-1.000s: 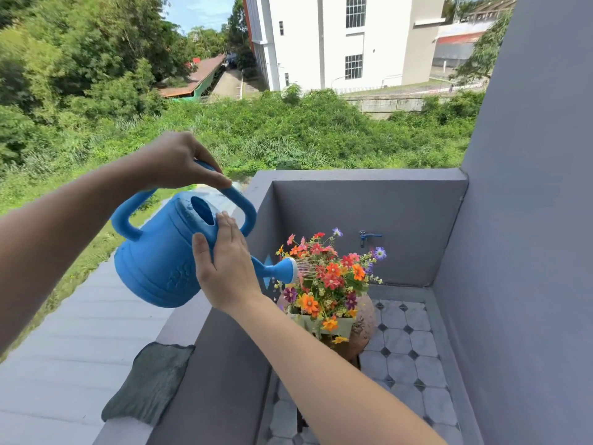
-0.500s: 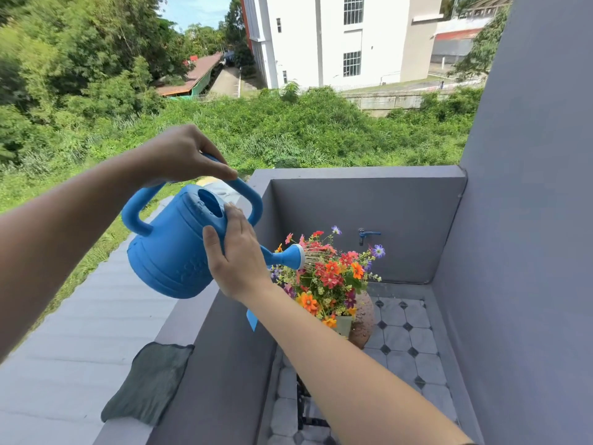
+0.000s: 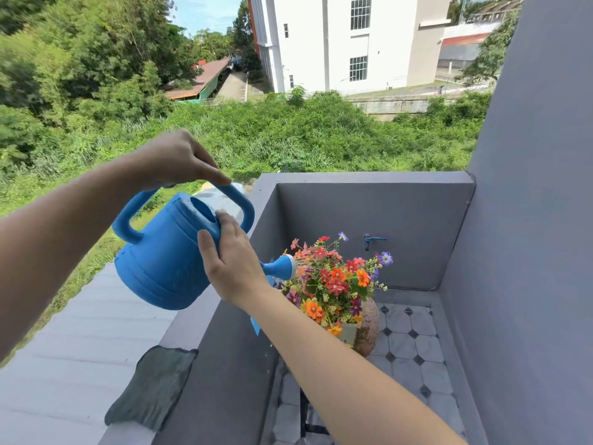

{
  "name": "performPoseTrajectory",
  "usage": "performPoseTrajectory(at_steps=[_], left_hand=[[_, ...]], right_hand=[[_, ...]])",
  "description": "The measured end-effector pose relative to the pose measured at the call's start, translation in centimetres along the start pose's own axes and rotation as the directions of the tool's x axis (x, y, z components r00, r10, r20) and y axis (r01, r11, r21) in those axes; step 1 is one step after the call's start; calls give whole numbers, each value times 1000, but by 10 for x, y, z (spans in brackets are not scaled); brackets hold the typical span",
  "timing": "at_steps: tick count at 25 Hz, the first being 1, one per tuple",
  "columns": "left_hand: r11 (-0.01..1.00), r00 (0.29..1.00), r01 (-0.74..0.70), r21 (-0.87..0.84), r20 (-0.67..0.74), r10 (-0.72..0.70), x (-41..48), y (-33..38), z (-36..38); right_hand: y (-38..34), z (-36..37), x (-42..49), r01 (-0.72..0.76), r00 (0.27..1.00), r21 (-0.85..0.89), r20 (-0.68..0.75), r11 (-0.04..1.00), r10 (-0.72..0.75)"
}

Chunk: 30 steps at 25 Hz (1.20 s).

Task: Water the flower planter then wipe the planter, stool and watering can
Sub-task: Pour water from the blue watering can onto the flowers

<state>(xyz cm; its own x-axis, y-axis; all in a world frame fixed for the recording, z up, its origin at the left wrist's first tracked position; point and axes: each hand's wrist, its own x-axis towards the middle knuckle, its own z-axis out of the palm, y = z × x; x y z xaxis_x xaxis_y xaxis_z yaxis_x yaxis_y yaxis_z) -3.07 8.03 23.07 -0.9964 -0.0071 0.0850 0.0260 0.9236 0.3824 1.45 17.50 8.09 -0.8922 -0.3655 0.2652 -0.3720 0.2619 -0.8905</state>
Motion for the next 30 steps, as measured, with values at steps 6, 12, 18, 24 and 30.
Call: performPoseTrajectory(at_steps=[6, 12, 18, 24, 30], left_hand=[[997, 998, -38, -74, 55, 42, 4, 6, 1], [991, 997, -58, -122, 43, 63, 3, 10, -8], [1000, 998, 13, -5, 57, -13, -14, -5, -7], [998, 991, 11, 56, 129, -18, -32, -4, 3], [1000, 987, -24, 0, 159, 24, -28, 19, 12]], right_hand=[[-1, -2, -6, 0, 988, -58, -155, 998, -9], [-6, -4, -2, 15, 976, -87, -217, 996, -34], [-13, 21, -18, -17, 995, -16, -100, 1000, 15], [-16, 30, -47, -37, 997, 3, -64, 999, 37], [-10, 7, -54, -45, 987, -36, -155, 998, 39]])
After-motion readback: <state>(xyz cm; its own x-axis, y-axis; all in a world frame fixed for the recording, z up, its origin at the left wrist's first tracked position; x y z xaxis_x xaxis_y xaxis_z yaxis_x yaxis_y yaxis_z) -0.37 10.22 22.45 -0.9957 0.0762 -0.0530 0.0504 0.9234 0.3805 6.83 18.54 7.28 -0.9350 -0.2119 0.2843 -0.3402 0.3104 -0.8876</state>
